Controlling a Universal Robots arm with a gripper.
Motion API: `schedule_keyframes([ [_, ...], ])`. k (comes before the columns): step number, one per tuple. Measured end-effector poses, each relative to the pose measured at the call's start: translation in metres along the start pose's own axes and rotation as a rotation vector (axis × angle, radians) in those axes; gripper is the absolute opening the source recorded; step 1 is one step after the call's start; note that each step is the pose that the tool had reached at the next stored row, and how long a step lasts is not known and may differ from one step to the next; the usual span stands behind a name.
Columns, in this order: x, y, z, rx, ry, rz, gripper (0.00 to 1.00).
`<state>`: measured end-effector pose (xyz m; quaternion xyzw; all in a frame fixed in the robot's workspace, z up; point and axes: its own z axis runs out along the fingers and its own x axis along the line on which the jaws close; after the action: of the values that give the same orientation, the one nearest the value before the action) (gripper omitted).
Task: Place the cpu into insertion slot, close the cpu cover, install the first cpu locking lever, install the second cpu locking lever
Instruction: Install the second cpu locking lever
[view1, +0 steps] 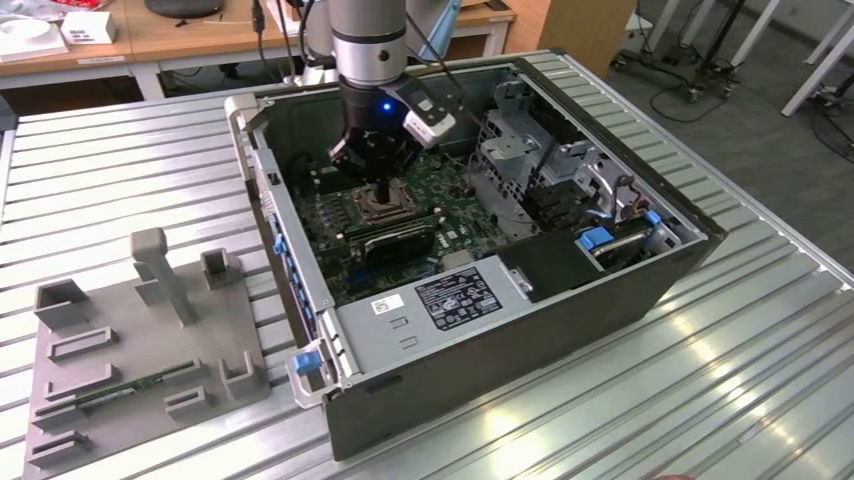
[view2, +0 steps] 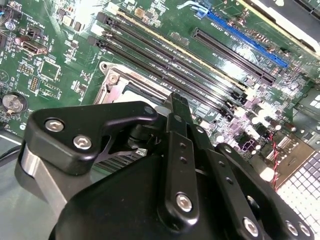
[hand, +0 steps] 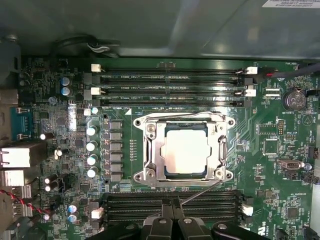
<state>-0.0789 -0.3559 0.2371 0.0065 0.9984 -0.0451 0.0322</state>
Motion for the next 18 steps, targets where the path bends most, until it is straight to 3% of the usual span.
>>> schedule_keyframes([
  [18,0.0100,0.0006,0.0102,0.0002,0.0002,0.000,0.11],
])
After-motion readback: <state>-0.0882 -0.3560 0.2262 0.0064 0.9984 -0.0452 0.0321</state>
